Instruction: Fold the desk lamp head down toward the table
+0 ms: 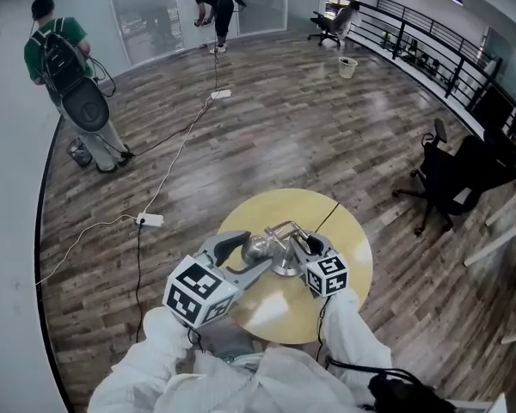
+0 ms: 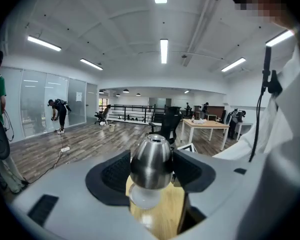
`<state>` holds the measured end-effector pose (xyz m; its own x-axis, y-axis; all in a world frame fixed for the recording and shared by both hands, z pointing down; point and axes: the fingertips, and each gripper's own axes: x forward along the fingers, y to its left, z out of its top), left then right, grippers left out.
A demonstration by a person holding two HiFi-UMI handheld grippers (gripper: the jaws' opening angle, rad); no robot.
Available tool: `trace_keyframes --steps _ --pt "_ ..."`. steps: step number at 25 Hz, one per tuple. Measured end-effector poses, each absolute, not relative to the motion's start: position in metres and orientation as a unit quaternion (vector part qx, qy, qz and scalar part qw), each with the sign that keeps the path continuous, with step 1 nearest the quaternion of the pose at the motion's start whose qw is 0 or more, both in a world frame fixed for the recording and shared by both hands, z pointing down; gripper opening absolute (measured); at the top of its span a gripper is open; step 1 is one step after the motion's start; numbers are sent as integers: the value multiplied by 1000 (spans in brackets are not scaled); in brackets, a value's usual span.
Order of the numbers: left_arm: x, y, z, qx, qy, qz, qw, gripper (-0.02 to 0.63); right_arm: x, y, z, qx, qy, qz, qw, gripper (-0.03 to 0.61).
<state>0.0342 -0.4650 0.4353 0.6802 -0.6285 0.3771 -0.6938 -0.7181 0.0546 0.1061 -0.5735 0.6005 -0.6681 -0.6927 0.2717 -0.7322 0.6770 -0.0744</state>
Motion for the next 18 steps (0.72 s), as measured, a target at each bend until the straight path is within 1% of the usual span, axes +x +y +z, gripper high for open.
trace_keyframes --steps 7,11,18 --pt "30 -459 450 908 -363 175 118 265 107 -573 601 395 -908 90 112 115" --pt "24 -453 464 900 -363 210 122 265 105 -572 600 396 -907 91 112 115" --pt "12 -441 518 886 -362 263 120 265 107 -574 602 397 -907 93 105 115"
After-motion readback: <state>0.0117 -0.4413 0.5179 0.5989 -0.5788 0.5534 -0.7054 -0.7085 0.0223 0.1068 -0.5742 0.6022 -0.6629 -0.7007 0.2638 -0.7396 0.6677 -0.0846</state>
